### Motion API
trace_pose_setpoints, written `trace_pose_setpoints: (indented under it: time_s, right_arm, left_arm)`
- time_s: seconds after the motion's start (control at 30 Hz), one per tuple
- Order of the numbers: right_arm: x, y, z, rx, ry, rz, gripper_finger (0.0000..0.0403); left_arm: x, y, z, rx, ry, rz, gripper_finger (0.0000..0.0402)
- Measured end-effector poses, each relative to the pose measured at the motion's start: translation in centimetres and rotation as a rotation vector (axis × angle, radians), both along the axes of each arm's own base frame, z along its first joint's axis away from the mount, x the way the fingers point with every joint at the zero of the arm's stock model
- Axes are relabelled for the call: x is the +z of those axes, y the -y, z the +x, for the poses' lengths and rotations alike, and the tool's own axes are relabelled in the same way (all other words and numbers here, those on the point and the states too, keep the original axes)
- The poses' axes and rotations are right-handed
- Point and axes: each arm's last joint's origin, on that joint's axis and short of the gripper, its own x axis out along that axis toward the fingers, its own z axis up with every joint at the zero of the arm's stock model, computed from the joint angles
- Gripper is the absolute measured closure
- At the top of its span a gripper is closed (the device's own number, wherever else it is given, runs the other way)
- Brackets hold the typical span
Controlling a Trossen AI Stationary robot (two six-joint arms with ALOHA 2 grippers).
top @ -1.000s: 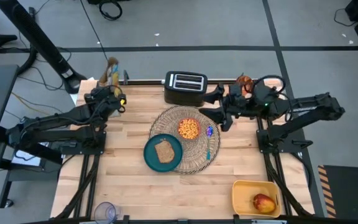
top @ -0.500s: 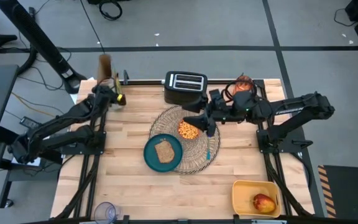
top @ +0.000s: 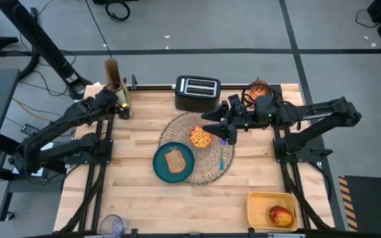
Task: Arrange a breakfast setting
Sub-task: Put the orange cup on the place mat
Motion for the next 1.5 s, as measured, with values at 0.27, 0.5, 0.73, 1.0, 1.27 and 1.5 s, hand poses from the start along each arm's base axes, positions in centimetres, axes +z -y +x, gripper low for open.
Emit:
trace_pose_setpoints:
  time_s: [0.27, 0.5, 0.73, 1.0, 1.27, 1.5]
  right_arm:
    - [-1.9, 2.9, -1.3, -0.232, -0.263, -0.079, 0.0087]
    - [-3.9, 6.5, -2.3, -0.437, -0.487, -0.039, 0.0089]
    - [-5.1, 10.8, -4.3, -0.537, -0.718, 0.066, 0.0114]
    - [-5.9, 14.2, -5.6, -0.659, -1.057, 0.037, 0.0135]
    - [-8.3, 17.4, -6.2, -0.703, -1.304, 0.06, 0.0135]
    - [-10.1, 19.8, -6.8, -0.782, -1.475, 0.037, 0.0135]
  left_arm:
    - [3.0, 0.6, -0.3, -0.047, 0.039, -0.038, 0.0106]
    - [5.7, 2.5, -1.9, -0.034, 0.004, -0.191, 0.0106]
    - [9.0, 4.2, -2.7, -0.118, 0.106, -0.195, 0.0106]
    - [10.5, 5.6, -1.5, -0.445, 0.346, -0.133, 0.0106]
    - [12.6, 6.8, 0.4, -0.725, 0.55, 0.006, 0.0106]
    - [13.8, 8.4, 1.9, -0.942, 0.661, 0.054, 0.0106]
